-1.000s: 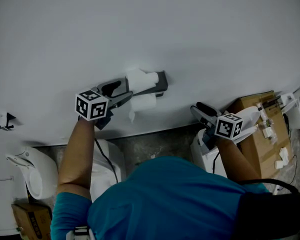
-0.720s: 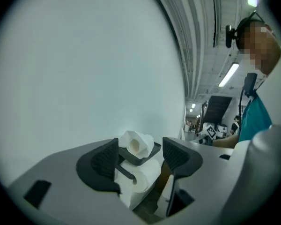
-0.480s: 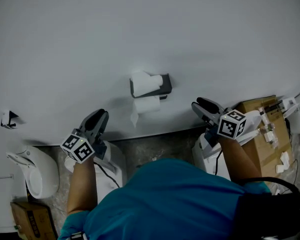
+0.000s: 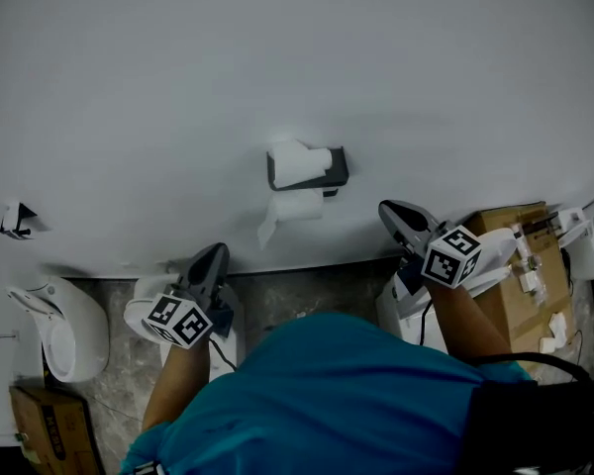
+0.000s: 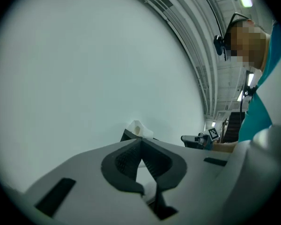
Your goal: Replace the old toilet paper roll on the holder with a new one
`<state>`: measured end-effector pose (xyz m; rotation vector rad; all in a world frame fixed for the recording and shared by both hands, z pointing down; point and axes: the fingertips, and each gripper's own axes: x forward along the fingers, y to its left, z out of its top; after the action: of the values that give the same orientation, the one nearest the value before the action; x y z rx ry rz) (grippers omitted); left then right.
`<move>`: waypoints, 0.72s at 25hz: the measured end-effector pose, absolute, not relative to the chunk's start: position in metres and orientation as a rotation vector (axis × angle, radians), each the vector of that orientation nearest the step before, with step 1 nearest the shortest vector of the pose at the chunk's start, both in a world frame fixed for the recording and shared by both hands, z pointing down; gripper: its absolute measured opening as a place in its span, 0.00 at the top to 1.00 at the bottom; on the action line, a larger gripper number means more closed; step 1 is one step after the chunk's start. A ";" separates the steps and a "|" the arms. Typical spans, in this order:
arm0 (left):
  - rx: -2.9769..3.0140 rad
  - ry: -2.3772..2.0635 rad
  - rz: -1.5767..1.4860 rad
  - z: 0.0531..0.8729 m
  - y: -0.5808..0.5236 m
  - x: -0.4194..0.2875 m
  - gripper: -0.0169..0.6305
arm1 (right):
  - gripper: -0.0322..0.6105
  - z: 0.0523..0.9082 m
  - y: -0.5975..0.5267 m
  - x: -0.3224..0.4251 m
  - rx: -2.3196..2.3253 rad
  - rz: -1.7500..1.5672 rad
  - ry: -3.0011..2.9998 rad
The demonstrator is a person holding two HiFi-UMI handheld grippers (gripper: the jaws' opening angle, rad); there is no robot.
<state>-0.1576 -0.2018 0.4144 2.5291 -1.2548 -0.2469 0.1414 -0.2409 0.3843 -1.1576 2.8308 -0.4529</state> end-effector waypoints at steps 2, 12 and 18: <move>2.561 -1.251 -0.240 0.411 -0.203 -0.155 0.96 | 0.95 0.386 -0.238 0.141 -1.164 -0.446 2.832; 2.583 -1.241 -0.218 0.395 -0.206 -0.146 0.96 | 0.95 0.392 -0.238 0.146 -1.279 -0.369 2.878; 2.601 -1.234 -0.226 0.392 -0.207 -0.144 0.96 | 0.95 0.394 -0.239 0.148 -1.302 -0.364 2.882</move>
<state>-0.1439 -0.2068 0.3920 2.6007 -1.2345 -0.2259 0.1485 -0.2388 0.3938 -1.3018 2.8822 -0.3644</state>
